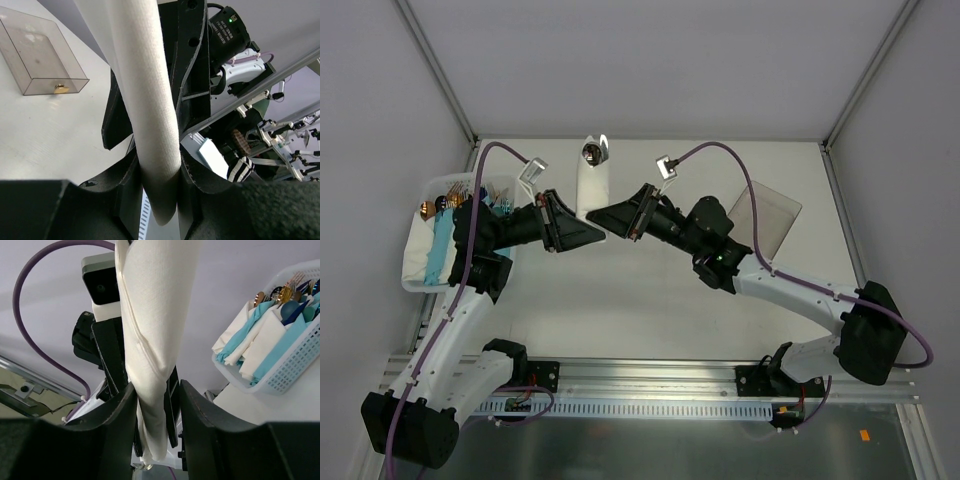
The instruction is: Place the utensils on the paper napkin and roll it up
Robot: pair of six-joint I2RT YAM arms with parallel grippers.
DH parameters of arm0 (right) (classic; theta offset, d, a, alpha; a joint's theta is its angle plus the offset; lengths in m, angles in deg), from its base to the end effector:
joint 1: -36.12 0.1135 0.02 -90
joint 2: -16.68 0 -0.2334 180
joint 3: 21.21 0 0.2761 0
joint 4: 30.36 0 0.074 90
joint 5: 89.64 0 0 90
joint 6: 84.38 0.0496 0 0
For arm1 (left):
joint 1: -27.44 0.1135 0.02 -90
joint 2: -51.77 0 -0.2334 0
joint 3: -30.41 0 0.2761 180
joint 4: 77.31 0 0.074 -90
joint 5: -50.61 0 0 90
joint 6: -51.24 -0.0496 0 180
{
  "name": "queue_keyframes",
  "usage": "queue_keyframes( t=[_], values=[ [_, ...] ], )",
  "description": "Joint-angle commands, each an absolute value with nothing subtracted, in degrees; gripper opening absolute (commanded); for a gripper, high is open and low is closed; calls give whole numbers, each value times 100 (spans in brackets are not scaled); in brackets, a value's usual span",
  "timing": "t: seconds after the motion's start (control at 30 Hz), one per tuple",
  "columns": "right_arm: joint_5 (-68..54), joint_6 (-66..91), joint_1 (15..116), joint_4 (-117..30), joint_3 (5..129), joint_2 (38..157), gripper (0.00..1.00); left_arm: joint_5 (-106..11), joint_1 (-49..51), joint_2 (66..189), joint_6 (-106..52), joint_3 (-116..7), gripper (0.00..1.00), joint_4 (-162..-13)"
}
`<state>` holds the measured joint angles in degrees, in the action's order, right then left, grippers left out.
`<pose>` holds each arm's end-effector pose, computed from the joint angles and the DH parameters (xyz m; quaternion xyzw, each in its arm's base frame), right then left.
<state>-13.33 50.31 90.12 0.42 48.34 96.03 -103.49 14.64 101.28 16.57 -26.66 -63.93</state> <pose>0.2039 0.3006 0.3396 -0.1435 0.5527 0.6647 0.4818 0.2159 -0.0948 0.3615 0.2332 0.6063 -0.6403 0.4100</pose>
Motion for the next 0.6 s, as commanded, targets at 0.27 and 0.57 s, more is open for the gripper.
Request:
queue_keyframes(
  t=[0.27, 0.57],
  values=[
    [-1132, 4438, 8728, -573, 5384, 9358, 42, -11067, 1320, 9993, 1240, -2820, 0, -6578],
    [-1045, 4158, 8622, -1039, 5401, 9156, 63, -10760, 1337, 10019, 555, -2995, 0, -7790]
  ],
)
